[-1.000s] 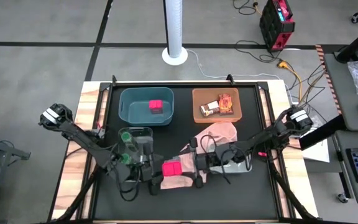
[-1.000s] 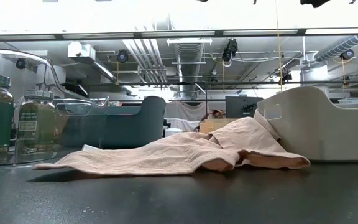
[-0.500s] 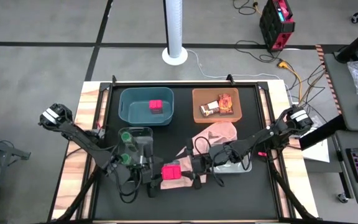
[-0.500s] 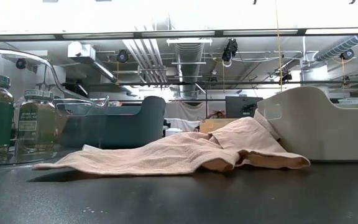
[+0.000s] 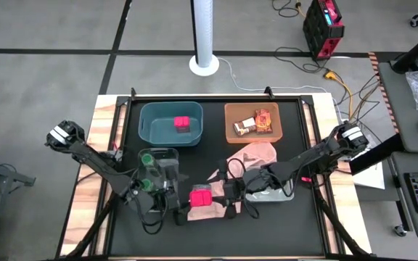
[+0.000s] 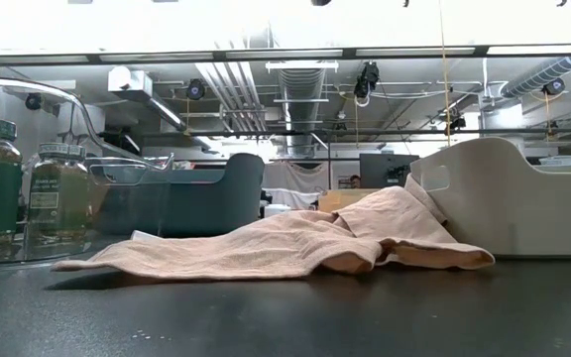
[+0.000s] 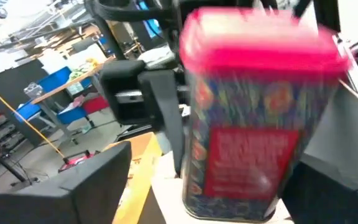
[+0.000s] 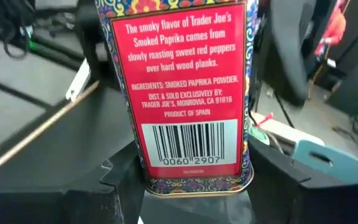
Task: Sort spices by type
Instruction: Put the red seasoning can into the blue bin
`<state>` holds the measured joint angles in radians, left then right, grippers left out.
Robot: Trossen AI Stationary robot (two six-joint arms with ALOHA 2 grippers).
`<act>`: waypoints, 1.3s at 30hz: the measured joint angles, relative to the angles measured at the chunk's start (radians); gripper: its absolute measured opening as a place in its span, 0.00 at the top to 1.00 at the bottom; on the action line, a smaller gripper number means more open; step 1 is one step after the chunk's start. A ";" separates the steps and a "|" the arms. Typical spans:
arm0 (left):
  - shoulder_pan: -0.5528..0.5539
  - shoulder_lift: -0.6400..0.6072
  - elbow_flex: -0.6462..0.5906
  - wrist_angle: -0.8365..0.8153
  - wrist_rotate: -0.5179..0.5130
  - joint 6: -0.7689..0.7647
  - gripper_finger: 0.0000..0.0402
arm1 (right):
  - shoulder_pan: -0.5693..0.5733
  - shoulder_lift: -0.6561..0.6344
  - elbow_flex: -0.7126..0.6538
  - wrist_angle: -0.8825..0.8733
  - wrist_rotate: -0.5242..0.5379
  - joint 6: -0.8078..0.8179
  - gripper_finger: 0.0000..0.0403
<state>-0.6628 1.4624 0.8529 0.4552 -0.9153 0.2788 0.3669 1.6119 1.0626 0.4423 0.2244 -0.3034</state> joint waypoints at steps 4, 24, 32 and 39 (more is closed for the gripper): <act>-0.004 -0.014 0.014 -0.013 -0.005 0.000 0.10 | 0.001 -0.021 -0.001 -0.086 0.041 0.015 0.47; 0.040 -0.023 0.148 -0.341 0.113 -0.029 0.26 | -0.007 -0.037 -0.002 -0.210 0.100 0.081 0.47; 0.046 -0.023 0.167 -0.393 0.113 -0.055 0.51 | -0.013 -0.037 -0.002 -0.210 0.107 0.093 0.47; 0.060 -0.022 0.167 -0.401 0.066 -0.056 0.51 | -0.030 -0.037 -0.003 -0.203 0.123 0.113 0.38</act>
<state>-0.6033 1.4407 1.0203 0.0543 -0.8492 0.2228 0.3368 1.5744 1.0599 0.2390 0.3473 -0.1907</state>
